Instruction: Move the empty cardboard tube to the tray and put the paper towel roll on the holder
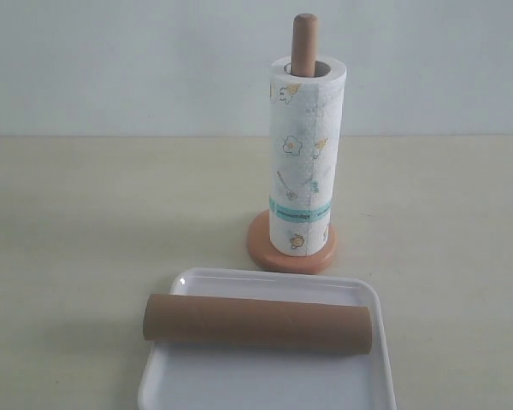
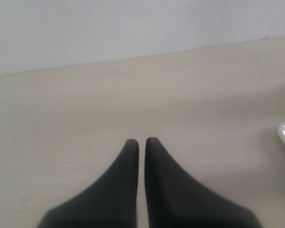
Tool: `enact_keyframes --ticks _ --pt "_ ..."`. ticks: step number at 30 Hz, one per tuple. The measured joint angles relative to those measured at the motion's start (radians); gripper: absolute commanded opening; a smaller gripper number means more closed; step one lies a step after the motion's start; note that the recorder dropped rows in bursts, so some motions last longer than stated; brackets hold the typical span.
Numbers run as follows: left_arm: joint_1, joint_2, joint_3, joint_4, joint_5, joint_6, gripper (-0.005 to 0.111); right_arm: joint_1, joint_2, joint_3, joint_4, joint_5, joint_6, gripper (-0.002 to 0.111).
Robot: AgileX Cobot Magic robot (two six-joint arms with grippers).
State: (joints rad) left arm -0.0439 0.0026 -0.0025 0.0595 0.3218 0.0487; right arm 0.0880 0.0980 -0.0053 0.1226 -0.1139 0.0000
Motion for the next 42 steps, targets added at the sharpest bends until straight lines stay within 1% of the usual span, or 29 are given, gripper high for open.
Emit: enact_keyframes --ticks 4,18,25,42 --pt "0.000 0.000 0.000 0.000 0.000 0.000 0.004 -0.040 -0.036 0.000 0.000 0.067 0.000 0.005" --pt "0.000 0.000 0.000 0.000 0.000 0.000 0.004 -0.042 -0.046 0.001 0.000 0.287 -0.014 0.005" --pt "0.000 0.000 0.000 0.000 0.000 0.000 0.004 -0.046 -0.090 0.005 -0.039 0.449 -0.014 0.005" --pt "0.000 0.000 0.000 0.000 0.000 0.000 0.004 -0.046 -0.093 0.006 -0.045 0.470 -0.010 0.005"
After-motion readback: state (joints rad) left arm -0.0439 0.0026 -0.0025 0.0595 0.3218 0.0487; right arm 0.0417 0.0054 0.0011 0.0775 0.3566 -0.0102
